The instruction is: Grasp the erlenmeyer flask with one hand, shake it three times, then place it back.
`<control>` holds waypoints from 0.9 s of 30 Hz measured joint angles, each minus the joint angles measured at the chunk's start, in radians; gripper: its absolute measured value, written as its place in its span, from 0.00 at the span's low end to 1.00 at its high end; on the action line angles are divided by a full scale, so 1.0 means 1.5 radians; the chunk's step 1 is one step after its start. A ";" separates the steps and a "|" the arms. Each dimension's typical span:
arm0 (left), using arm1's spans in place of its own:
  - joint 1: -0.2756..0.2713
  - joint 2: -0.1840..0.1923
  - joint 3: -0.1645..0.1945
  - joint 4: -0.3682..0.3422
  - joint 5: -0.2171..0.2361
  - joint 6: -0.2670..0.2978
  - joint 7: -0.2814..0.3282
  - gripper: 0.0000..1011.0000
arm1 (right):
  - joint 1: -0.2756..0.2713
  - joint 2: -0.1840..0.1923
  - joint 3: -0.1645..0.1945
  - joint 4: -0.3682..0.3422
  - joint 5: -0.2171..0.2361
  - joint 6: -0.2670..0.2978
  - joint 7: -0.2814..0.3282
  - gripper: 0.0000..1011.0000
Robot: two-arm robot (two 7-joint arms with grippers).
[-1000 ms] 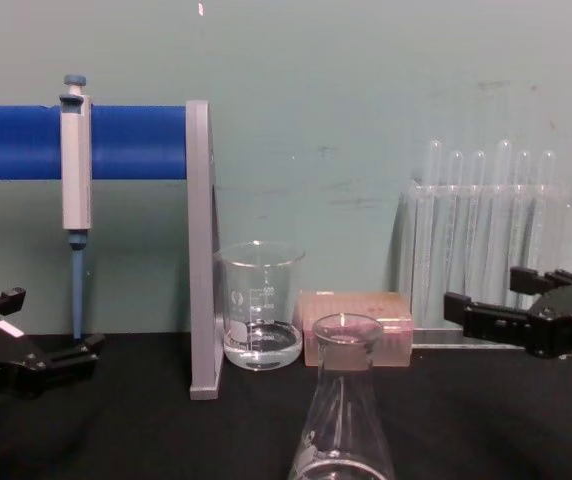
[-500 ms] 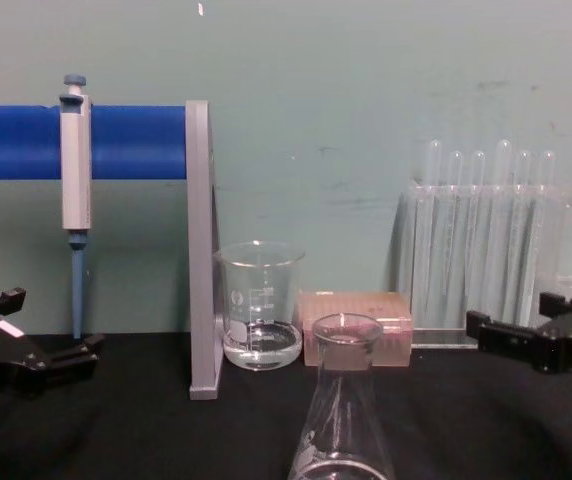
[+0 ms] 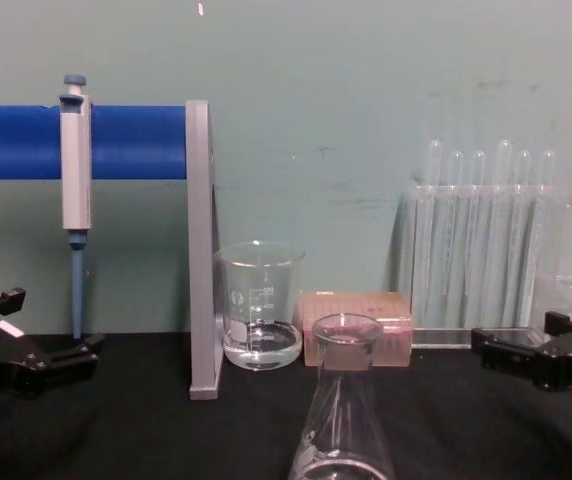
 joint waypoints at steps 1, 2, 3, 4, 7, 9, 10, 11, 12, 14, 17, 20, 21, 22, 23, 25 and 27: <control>0.000 0.000 0.000 0.000 0.000 0.000 0.000 0.99 | 0.000 -0.001 0.001 0.000 -0.001 0.000 0.001 0.99; 0.000 0.000 0.000 0.000 0.000 0.000 0.000 0.99 | -0.001 -0.002 0.004 0.000 -0.003 0.001 0.002 0.99; 0.000 0.000 0.000 0.000 0.000 0.000 0.000 0.99 | -0.002 -0.002 0.005 0.000 -0.004 0.002 0.002 0.99; 0.000 0.000 0.000 0.000 0.000 0.000 0.000 0.99 | -0.003 -0.003 0.006 0.000 -0.005 0.003 0.003 0.99; 0.000 0.000 0.000 0.000 0.000 0.000 0.000 0.99 | -0.004 -0.003 0.007 -0.001 -0.006 0.005 0.005 0.99; 0.000 0.000 0.000 0.000 0.000 0.000 0.000 0.99 | -0.004 -0.003 0.007 -0.001 -0.006 0.005 0.005 0.99; 0.000 0.000 0.000 0.000 0.000 0.000 0.000 0.99 | -0.004 -0.003 0.007 -0.001 -0.006 0.005 0.005 0.99; 0.000 0.000 0.000 0.000 0.000 0.000 0.000 0.99 | -0.004 -0.003 0.007 -0.001 -0.005 0.005 0.005 0.99; 0.000 0.000 0.000 0.000 0.000 0.000 0.000 0.99 | -0.004 -0.003 0.006 -0.001 -0.005 0.005 0.005 0.99; 0.000 0.000 0.000 0.000 0.000 0.000 0.000 0.99 | -0.004 -0.003 0.006 -0.001 -0.005 0.005 0.005 0.99; 0.000 0.000 0.000 0.000 0.000 0.000 0.000 0.99 | -0.003 -0.003 0.006 -0.002 -0.005 0.004 0.005 0.99; 0.000 0.000 0.000 0.000 0.000 0.000 0.000 0.99 | -0.003 -0.002 0.005 -0.002 -0.005 0.004 0.004 0.99; 0.000 0.000 0.000 0.000 0.000 0.000 0.000 0.99 | -0.003 -0.002 0.005 -0.002 -0.005 0.004 0.004 0.99; 0.000 0.000 0.000 0.000 0.000 0.000 0.000 0.99 | -0.003 -0.002 0.005 -0.002 -0.005 0.004 0.004 0.99; 0.000 0.000 0.000 0.000 0.000 0.000 0.000 0.99 | -0.003 -0.002 0.005 -0.002 -0.005 0.004 0.004 0.99; 0.000 0.000 0.000 0.000 0.000 0.000 0.000 0.99 | -0.003 -0.002 0.005 -0.002 -0.005 0.004 0.004 0.99; 0.000 0.000 0.000 0.000 0.000 0.000 0.000 0.99 | -0.003 -0.002 0.005 -0.002 -0.005 0.004 0.004 0.99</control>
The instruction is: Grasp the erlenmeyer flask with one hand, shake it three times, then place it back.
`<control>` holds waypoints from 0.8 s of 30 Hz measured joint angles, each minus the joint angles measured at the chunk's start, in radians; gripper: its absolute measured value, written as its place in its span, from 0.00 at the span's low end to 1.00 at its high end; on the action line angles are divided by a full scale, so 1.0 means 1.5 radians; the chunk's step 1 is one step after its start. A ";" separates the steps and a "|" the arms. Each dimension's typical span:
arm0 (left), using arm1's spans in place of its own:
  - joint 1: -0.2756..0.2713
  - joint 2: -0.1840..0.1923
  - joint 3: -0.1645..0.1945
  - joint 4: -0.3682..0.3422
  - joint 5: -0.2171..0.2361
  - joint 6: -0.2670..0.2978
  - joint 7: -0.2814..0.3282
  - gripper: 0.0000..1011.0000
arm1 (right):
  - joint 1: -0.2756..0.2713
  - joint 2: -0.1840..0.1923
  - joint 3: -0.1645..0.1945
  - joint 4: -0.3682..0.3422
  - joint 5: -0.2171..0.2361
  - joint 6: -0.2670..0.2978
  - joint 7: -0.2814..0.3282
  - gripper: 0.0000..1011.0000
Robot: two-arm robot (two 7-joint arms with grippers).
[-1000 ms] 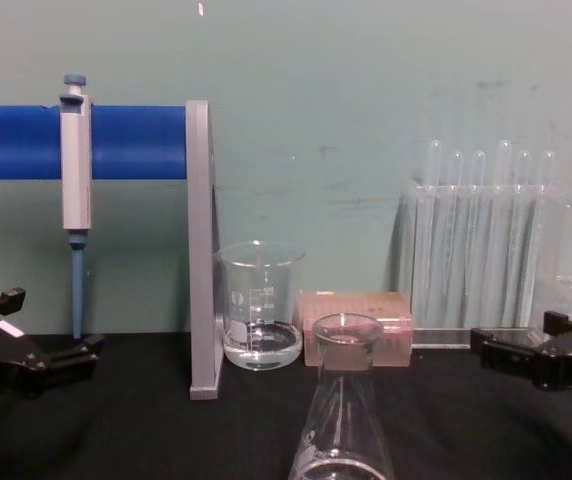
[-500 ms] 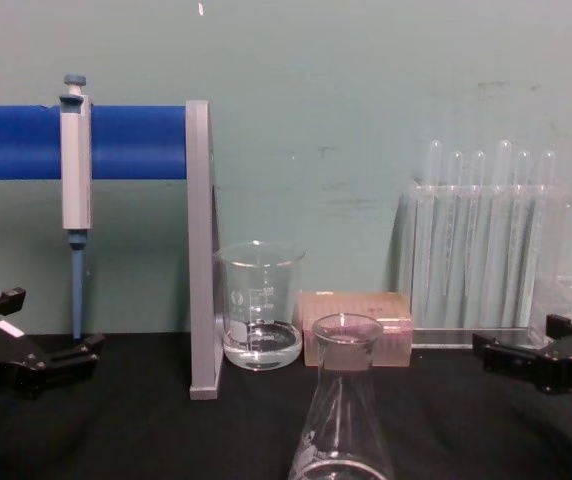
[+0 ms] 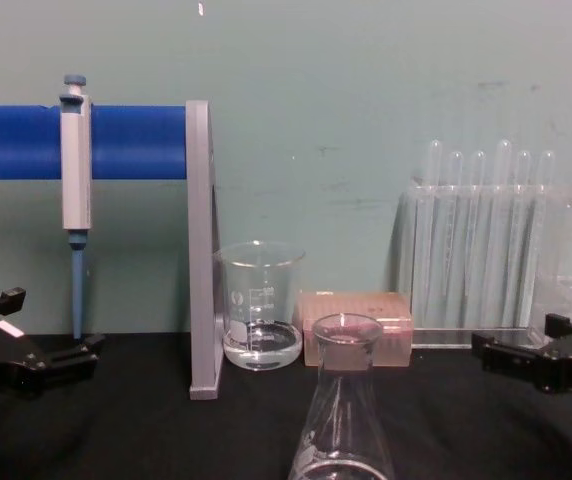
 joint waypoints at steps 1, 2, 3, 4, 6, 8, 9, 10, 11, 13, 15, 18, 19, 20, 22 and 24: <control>0.000 0.000 0.000 0.000 0.000 0.000 0.000 0.99 | 0.000 0.000 0.000 0.000 0.000 0.000 0.000 0.99; 0.000 0.000 0.000 0.000 0.000 0.000 0.000 0.99 | 0.000 0.000 0.000 0.000 0.000 0.000 0.000 0.99; 0.000 0.000 0.000 0.000 0.000 0.000 0.000 0.99 | 0.000 0.000 0.000 0.000 0.000 0.000 0.000 0.99; 0.000 0.000 0.000 0.000 0.000 0.000 0.000 0.99 | 0.000 0.000 0.000 0.000 0.000 0.000 0.000 0.99; 0.000 0.000 0.000 0.000 0.000 0.000 0.000 0.99 | 0.000 0.000 0.000 0.000 0.000 0.000 0.000 0.99; 0.000 0.000 0.000 0.000 0.000 0.000 0.000 0.99 | 0.000 0.000 -0.001 0.000 0.000 0.000 0.000 0.99; 0.000 0.000 0.000 0.000 0.000 0.000 0.000 0.99 | 0.000 0.000 -0.001 0.000 0.001 0.000 0.000 0.99; 0.000 0.000 0.000 0.000 0.000 0.000 0.000 0.99 | 0.000 0.000 -0.001 0.000 0.001 0.000 0.000 0.99; 0.000 0.000 0.000 0.000 0.000 0.000 0.000 0.99 | 0.000 0.000 -0.001 0.000 0.001 -0.001 0.000 0.99; 0.000 0.000 0.000 0.000 0.000 0.000 0.000 0.99 | 0.000 0.000 -0.001 0.000 0.001 -0.001 0.000 0.99; 0.000 0.000 0.000 0.000 0.000 0.000 0.000 0.99 | 0.000 0.000 -0.001 0.000 0.001 -0.001 0.000 0.99; 0.000 0.000 0.000 0.000 0.000 0.000 0.000 0.99 | 0.000 0.000 -0.001 0.000 0.001 -0.001 0.000 0.99; 0.000 0.000 0.000 0.000 0.000 0.000 0.000 0.99 | 0.000 0.000 -0.001 0.000 0.001 -0.001 0.000 0.99; 0.000 0.000 0.000 0.000 0.000 0.000 0.000 0.99 | 0.000 0.000 -0.001 0.000 0.001 -0.001 0.000 0.99; 0.000 0.000 0.000 0.000 0.000 0.000 0.000 0.99 | 0.000 0.000 -0.001 0.000 0.001 -0.001 0.000 0.99; 0.000 0.000 0.000 0.000 0.000 0.000 0.000 0.99 | 0.000 0.000 -0.001 0.000 0.001 -0.001 0.000 0.99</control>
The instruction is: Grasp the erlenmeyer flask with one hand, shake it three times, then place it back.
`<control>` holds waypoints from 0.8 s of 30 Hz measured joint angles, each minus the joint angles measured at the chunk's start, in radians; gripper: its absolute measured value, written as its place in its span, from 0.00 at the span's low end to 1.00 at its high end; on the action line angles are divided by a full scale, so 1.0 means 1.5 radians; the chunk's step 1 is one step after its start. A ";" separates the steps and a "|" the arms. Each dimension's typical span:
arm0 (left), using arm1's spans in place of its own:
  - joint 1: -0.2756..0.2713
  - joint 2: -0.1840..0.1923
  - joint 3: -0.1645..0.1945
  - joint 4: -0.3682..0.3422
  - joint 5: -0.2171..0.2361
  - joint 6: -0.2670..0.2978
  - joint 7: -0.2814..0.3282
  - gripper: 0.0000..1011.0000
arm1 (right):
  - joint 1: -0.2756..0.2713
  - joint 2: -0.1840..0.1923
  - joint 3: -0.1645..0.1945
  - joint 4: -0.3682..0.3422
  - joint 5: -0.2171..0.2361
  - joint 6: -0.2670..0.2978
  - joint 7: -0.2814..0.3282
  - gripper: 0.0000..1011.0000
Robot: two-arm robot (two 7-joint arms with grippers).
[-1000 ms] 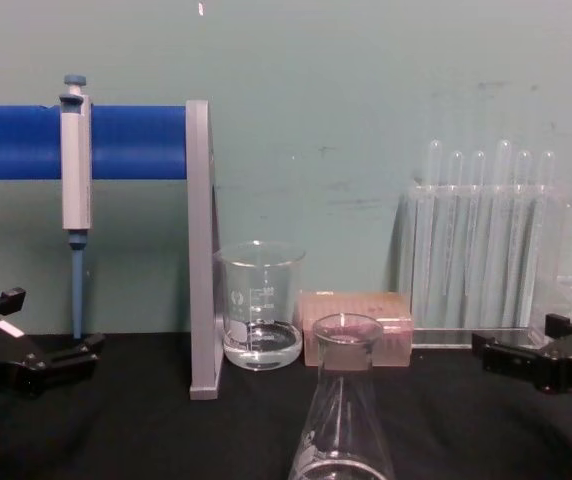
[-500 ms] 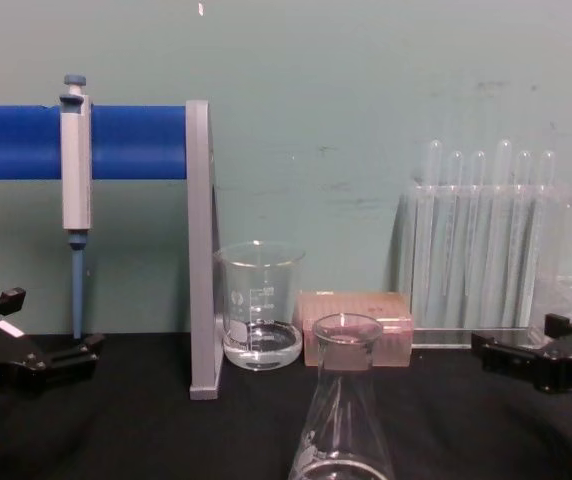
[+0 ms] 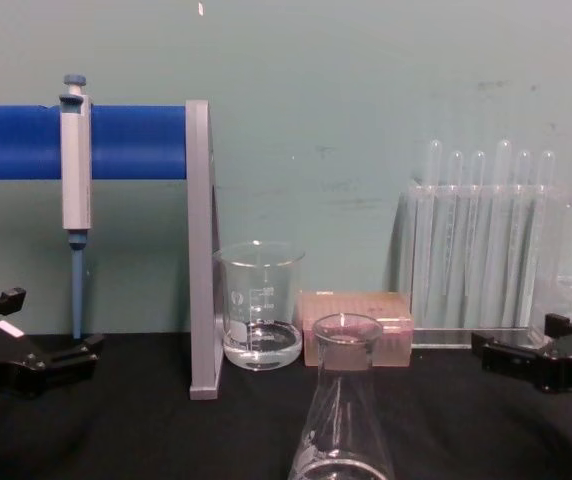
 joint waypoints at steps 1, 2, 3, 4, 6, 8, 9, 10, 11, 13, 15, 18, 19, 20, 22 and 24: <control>0.000 0.000 0.000 0.000 0.000 0.000 0.000 0.99 | 0.000 0.000 0.000 0.000 0.000 0.000 0.000 0.99; 0.000 0.000 0.000 0.000 0.000 0.000 0.000 0.99 | 0.000 0.000 0.000 0.000 0.000 0.000 0.000 0.99; 0.000 0.000 0.000 0.000 0.000 0.000 0.000 0.99 | 0.000 0.000 0.000 0.000 0.000 0.000 0.000 0.99; 0.000 0.000 0.000 0.000 0.000 0.000 0.000 0.99 | 0.000 0.000 0.000 0.000 0.000 0.000 0.000 0.99; 0.000 0.000 0.000 0.000 0.000 0.000 0.000 0.99 | 0.000 0.000 0.000 0.000 0.000 0.000 0.000 0.99; 0.000 0.000 0.000 0.000 0.000 0.000 0.000 0.99 | 0.000 0.000 0.000 0.000 0.000 0.000 0.000 0.99; 0.000 0.000 0.000 0.000 0.000 0.000 0.000 0.99 | 0.000 0.000 0.000 0.000 0.000 0.000 0.000 0.99; 0.000 0.000 0.000 0.000 0.000 0.000 0.000 0.99 | 0.000 0.000 0.000 0.000 0.000 0.000 0.000 0.99; 0.000 0.000 0.000 0.000 0.000 0.000 0.000 0.99 | 0.000 0.000 0.000 0.000 0.000 0.000 0.000 0.99; 0.000 0.000 0.000 0.000 0.000 0.000 0.000 0.99 | 0.000 0.000 0.000 0.000 0.000 0.000 0.000 0.99; 0.000 0.000 0.000 0.000 0.000 0.000 0.000 0.99 | 0.000 0.000 0.000 0.000 0.000 0.000 0.000 0.99; 0.000 0.000 0.000 0.000 0.000 0.000 0.000 0.99 | 0.000 0.000 0.000 0.000 0.000 0.000 0.000 0.99; 0.000 0.000 0.000 0.000 0.000 0.000 0.000 0.99 | 0.000 0.000 0.000 0.000 0.000 0.000 0.000 0.99; 0.000 0.000 0.000 0.000 0.000 0.000 0.000 0.99 | 0.000 0.000 0.000 0.000 0.000 0.000 0.000 0.99; 0.000 0.000 0.000 0.000 0.000 0.000 0.000 0.99 | 0.000 0.000 0.000 0.000 0.000 0.000 0.000 0.99; 0.000 0.000 0.000 0.000 0.000 0.000 0.000 0.99 | 0.000 0.000 0.000 0.000 0.000 0.000 0.000 0.99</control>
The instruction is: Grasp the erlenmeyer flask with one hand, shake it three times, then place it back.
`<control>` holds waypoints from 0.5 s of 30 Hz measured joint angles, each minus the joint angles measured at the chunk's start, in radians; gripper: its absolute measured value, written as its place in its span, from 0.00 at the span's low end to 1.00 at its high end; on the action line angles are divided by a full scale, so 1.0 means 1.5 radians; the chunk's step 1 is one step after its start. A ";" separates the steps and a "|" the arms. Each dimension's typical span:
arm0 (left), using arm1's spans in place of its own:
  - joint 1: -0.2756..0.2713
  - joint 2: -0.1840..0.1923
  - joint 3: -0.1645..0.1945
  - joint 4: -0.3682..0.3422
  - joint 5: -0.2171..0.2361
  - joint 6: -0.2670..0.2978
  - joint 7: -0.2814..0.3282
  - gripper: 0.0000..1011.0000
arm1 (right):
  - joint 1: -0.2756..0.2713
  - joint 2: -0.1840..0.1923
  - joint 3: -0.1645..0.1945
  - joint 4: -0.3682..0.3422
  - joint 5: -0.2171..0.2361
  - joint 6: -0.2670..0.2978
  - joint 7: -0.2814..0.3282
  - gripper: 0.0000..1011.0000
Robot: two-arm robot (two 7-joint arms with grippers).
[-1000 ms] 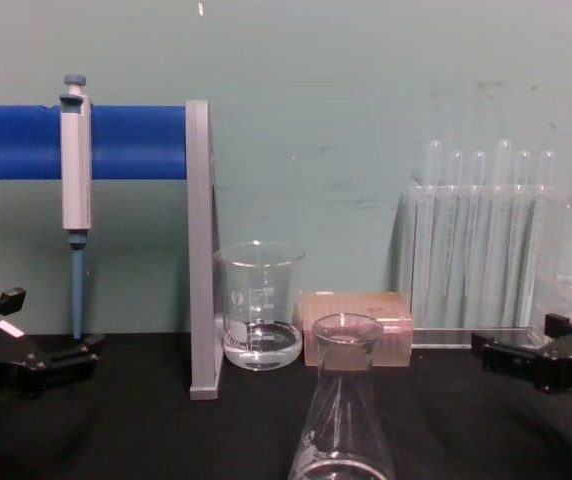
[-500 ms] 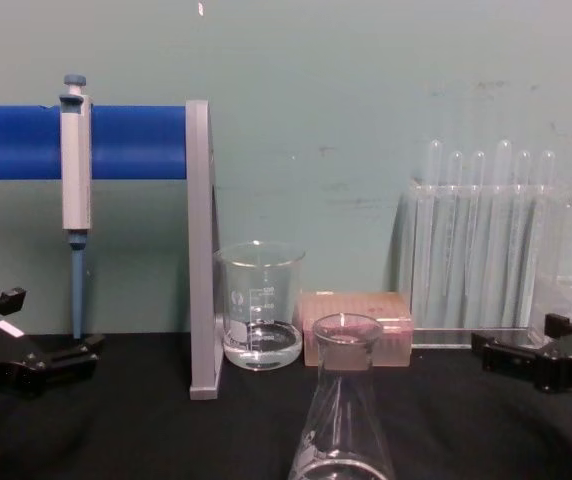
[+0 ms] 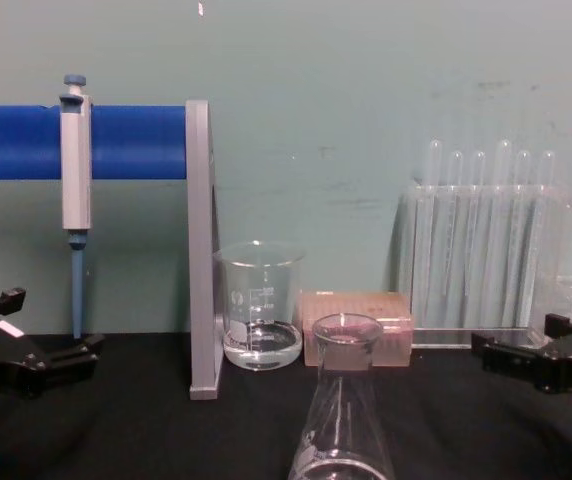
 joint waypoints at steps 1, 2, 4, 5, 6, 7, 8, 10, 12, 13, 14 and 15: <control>0.000 0.000 0.000 0.000 0.000 0.000 0.000 0.99 | 0.000 0.000 0.000 0.000 0.000 0.000 0.000 0.99; 0.000 0.000 0.000 0.000 0.000 0.000 0.000 0.99 | 0.000 0.000 0.000 0.000 0.000 0.000 0.000 0.99; 0.000 0.000 0.000 0.000 0.000 0.000 0.000 0.99 | 0.000 0.000 0.000 0.000 0.000 0.000 0.000 0.99; 0.000 0.000 0.000 0.000 0.000 0.000 0.000 0.99 | 0.000 0.000 0.000 0.000 0.000 0.000 0.000 0.99; 0.000 0.000 0.000 0.000 0.000 0.000 0.000 0.99 | 0.000 0.000 0.000 0.000 0.000 0.000 0.000 0.99; 0.000 0.000 0.000 0.000 0.000 0.000 0.000 0.99 | 0.000 0.000 0.000 0.000 0.000 0.000 0.000 0.99; 0.000 0.000 0.000 0.000 0.000 0.000 0.000 0.99 | 0.000 0.000 0.000 0.000 0.000 0.000 0.000 0.99; 0.000 0.000 0.000 0.000 0.000 0.000 0.000 0.99 | 0.000 0.000 0.000 0.000 0.000 0.000 0.000 0.99; 0.000 0.000 0.000 0.000 0.000 0.000 0.000 0.99 | 0.000 0.000 0.000 0.000 0.000 0.000 0.000 0.99; 0.000 0.000 0.000 0.000 0.000 0.000 0.000 0.99 | 0.000 0.000 0.000 0.000 0.000 0.000 0.000 0.99; 0.000 0.000 0.000 0.000 0.000 0.000 0.000 0.99 | 0.000 0.000 0.000 0.000 0.000 0.000 0.000 0.99; 0.000 0.000 0.000 0.000 0.000 0.000 0.000 0.99 | 0.000 0.000 0.000 0.000 0.000 0.000 0.000 0.99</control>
